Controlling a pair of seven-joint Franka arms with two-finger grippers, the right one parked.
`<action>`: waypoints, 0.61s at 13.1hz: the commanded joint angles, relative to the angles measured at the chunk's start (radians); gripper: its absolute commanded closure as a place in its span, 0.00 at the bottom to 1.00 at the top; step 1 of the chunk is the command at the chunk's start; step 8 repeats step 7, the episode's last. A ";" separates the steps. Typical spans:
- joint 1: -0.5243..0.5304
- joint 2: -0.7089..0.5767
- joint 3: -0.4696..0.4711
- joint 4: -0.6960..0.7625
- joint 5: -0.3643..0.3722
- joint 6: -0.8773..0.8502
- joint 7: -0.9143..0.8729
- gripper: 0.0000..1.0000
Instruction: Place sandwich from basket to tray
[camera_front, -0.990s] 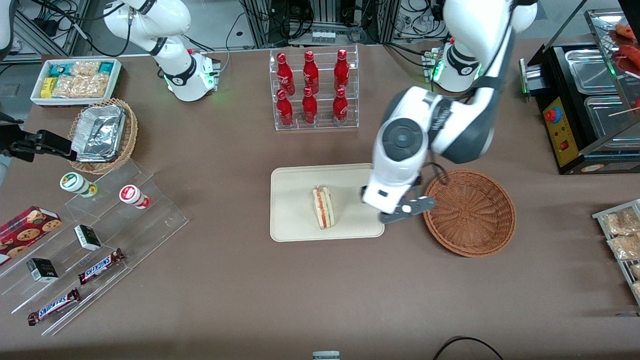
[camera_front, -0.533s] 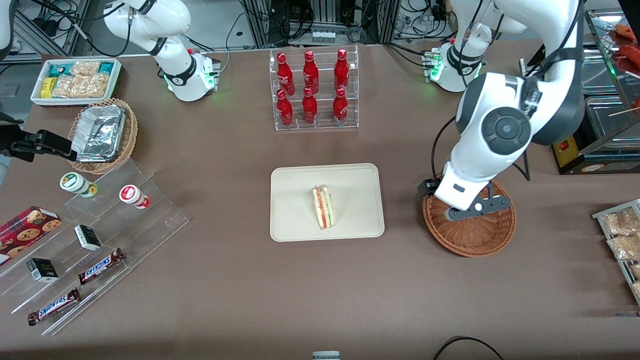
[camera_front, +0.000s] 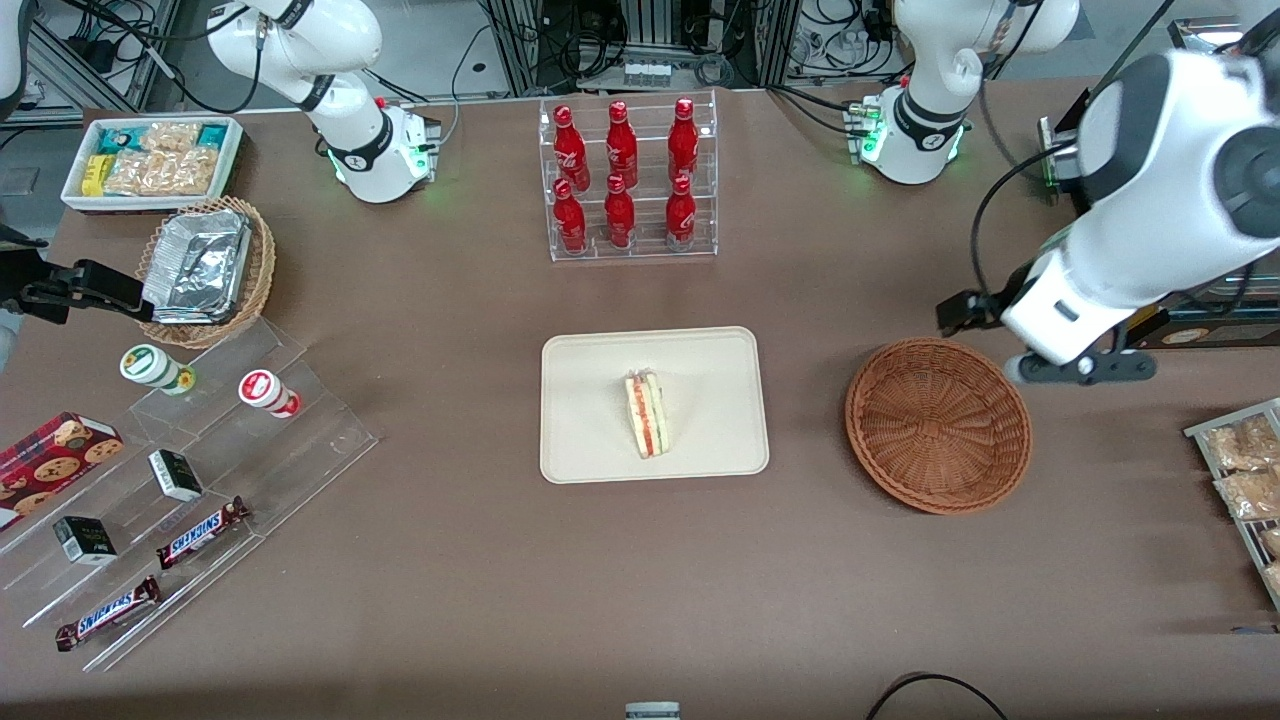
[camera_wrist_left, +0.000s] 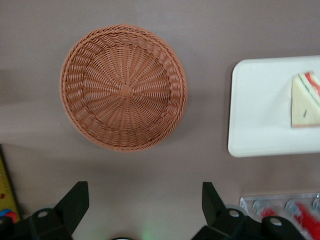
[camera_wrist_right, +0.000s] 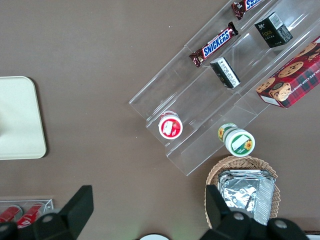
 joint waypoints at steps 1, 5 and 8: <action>0.126 -0.081 -0.077 -0.029 0.004 -0.055 0.134 0.00; 0.217 -0.123 -0.113 0.015 0.010 -0.142 0.214 0.00; 0.217 -0.133 -0.111 0.028 0.030 -0.159 0.219 0.00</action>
